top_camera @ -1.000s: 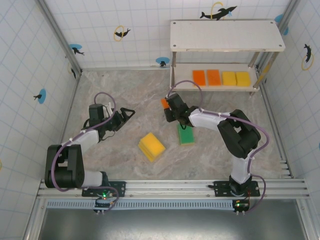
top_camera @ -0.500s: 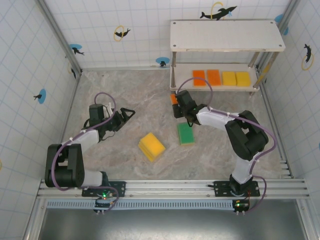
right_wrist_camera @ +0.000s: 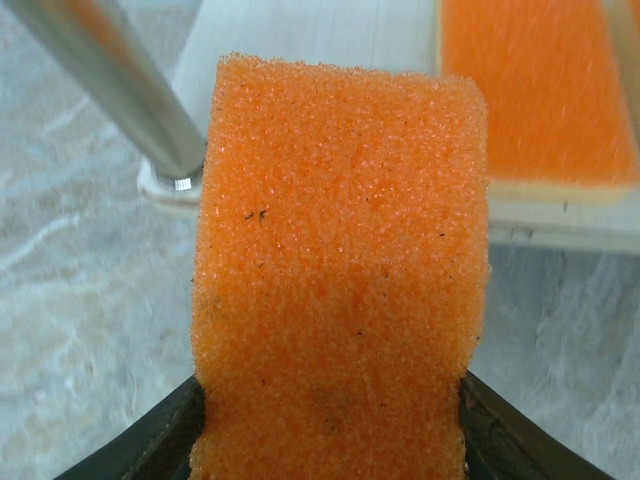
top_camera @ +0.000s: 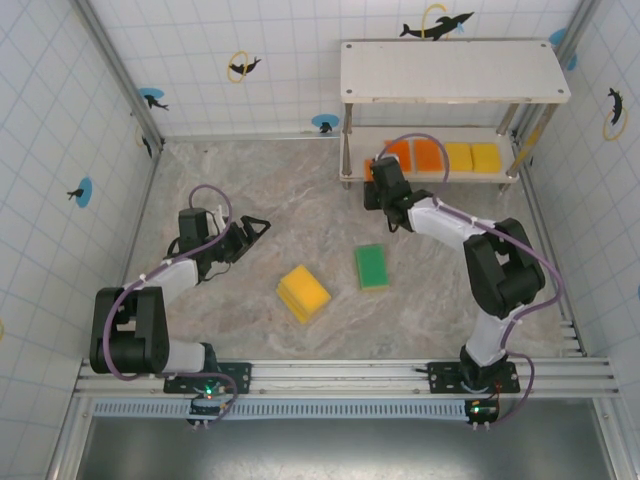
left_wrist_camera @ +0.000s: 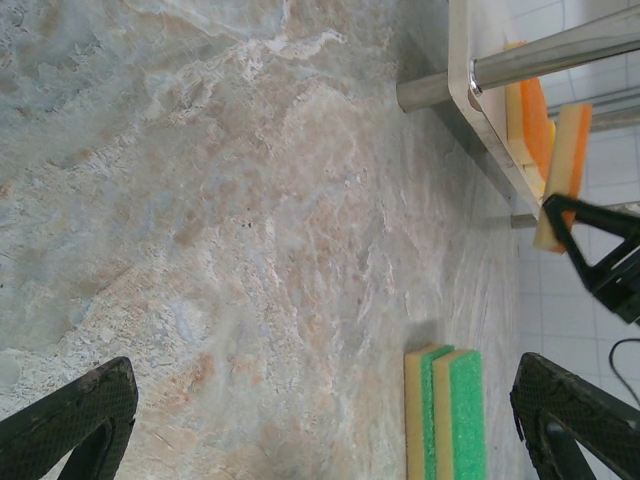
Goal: Place and organize the cleaning sponges onto the shelf
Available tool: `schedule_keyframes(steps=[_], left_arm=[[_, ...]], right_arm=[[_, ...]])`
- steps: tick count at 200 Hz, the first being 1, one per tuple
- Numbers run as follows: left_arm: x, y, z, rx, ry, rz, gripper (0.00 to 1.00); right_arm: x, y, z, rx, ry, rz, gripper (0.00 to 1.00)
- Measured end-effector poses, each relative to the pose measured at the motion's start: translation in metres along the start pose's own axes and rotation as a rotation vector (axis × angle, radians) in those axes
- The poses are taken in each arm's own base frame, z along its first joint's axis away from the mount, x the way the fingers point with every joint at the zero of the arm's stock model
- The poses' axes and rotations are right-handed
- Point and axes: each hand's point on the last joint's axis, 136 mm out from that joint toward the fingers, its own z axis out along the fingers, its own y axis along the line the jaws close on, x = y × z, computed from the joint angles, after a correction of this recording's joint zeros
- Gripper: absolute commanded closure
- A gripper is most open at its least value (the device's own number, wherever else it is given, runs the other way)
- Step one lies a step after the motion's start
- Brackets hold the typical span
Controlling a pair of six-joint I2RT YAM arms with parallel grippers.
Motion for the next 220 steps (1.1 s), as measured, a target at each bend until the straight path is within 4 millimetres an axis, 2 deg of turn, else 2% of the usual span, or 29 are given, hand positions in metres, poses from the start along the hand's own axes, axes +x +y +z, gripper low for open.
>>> schedule_keyframes(steps=[35,69,122,220], left_arm=[[0.001,0.002,0.001,-0.002,0.004,-0.004,0.02],[0.002,0.004,0.003,-0.006,0.009,-0.01,0.02],[0.002,0.004,0.003,-0.003,0.01,-0.008,0.02],[0.009,0.01,0.009,0.026,0.028,-0.009,0.02]], right_arm=[[-0.031,0.005,0.008,-0.005,-0.047,0.023,0.43],[-0.048,0.013,0.024,-0.008,-0.063,0.031,0.43],[-0.058,0.012,0.049,0.003,-0.064,0.042,0.41],[-0.07,0.008,0.081,0.029,-0.032,0.04,0.4]])
